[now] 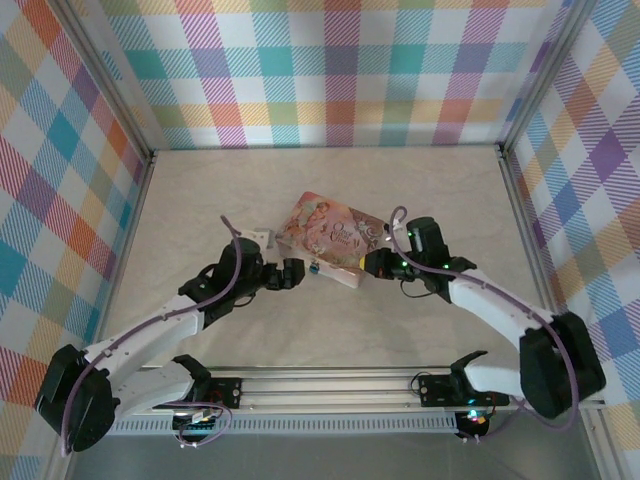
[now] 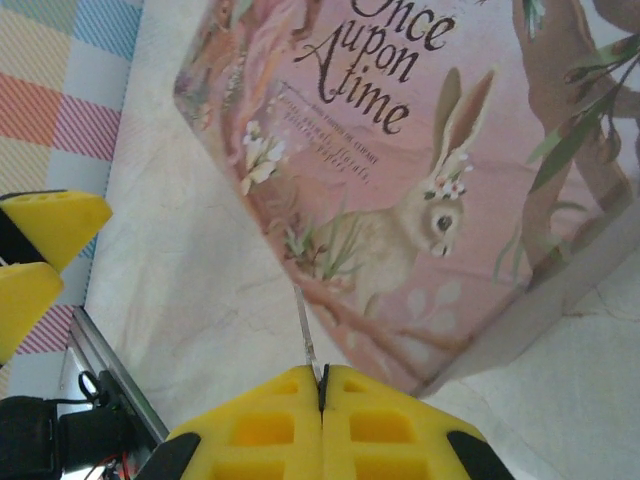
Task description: Unlock a padlock with a key
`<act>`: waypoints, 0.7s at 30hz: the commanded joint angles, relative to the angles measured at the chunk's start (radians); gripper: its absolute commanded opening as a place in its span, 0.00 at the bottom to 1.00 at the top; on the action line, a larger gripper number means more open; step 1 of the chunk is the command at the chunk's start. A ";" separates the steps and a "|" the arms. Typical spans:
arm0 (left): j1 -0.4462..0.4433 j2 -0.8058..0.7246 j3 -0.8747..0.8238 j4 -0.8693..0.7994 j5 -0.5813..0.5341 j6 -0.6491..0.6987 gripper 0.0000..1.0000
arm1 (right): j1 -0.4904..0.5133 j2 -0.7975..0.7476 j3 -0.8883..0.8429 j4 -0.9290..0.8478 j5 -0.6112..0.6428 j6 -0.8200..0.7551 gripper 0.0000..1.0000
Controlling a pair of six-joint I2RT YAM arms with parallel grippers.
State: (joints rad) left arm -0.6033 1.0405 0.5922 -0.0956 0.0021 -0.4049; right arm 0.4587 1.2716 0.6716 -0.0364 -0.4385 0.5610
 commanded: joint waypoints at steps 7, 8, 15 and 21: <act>0.027 -0.057 -0.042 0.031 -0.053 -0.079 1.00 | 0.031 0.206 0.133 0.168 -0.048 0.038 0.00; 0.027 -0.060 -0.042 0.027 -0.051 -0.079 1.00 | 0.030 0.220 0.139 0.173 -0.048 0.036 0.00; 0.027 -0.025 -0.035 0.044 -0.008 -0.071 1.00 | 0.031 0.329 0.184 0.217 -0.061 0.030 0.00; 0.027 0.069 -0.013 0.080 0.057 -0.069 0.99 | 0.031 0.353 0.164 0.167 -0.020 0.019 0.00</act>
State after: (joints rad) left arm -0.5854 1.0710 0.5587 -0.0624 0.0101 -0.4721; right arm 0.4850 1.6039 0.8345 0.1486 -0.4759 0.5907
